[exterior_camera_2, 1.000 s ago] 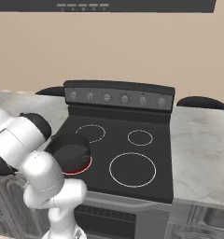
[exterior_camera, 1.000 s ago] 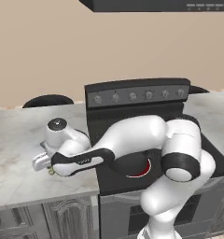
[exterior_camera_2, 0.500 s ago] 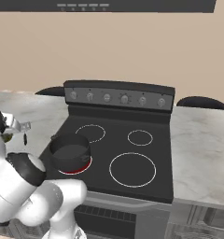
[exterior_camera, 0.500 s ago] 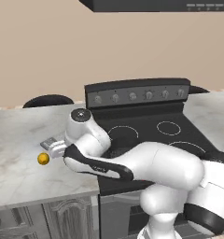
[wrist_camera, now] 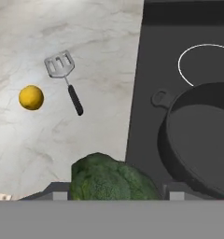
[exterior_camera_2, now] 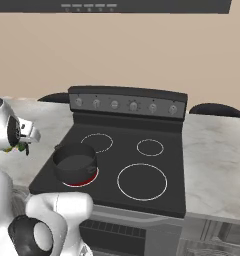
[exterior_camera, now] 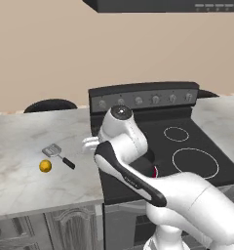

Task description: Put the broccoli and lemon in the pot. Retrieve the spatula and lightly stir the vegetables in the pot.

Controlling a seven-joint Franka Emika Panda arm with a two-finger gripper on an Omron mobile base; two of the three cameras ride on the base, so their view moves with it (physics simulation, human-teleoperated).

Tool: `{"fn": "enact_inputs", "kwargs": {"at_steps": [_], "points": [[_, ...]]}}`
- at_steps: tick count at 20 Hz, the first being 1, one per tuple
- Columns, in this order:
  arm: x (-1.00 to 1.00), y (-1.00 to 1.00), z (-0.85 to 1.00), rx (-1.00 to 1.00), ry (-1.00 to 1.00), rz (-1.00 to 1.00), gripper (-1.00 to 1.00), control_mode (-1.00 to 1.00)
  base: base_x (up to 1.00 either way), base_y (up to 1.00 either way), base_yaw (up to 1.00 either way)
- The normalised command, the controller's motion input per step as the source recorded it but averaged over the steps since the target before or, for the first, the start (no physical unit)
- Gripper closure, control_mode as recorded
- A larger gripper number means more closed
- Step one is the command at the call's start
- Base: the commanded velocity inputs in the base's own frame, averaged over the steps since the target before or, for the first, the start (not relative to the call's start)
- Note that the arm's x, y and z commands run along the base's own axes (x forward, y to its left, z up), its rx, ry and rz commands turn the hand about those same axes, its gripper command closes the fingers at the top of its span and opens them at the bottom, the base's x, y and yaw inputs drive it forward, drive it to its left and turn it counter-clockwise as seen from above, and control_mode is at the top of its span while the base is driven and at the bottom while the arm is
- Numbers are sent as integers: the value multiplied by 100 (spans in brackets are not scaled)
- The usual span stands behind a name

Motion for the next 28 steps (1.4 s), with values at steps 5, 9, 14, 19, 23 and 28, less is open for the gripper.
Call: {"fn": "enact_inputs", "kwargs": {"at_steps": [5, 9, 14, 19, 23, 28], "points": [[0, -93, 23, 0, 0, -19, 100, -100, 0, 0, 0], [3, -83, 15, 0, -1, -17, 100, -100, 0, 0, 0], [-1, -74, 1, 0, 0, -17, 100, -100, 0, 0, 0], [-3, -53, -8, 0, 0, -10, 100, -100, 0, 0, 0], [19, -3, -25, 0, -3, -4, 100, -100, 0, 0, 0], [18, 1, -23, 0, -1, -2, 100, -100, 0, 0, 0]]}}
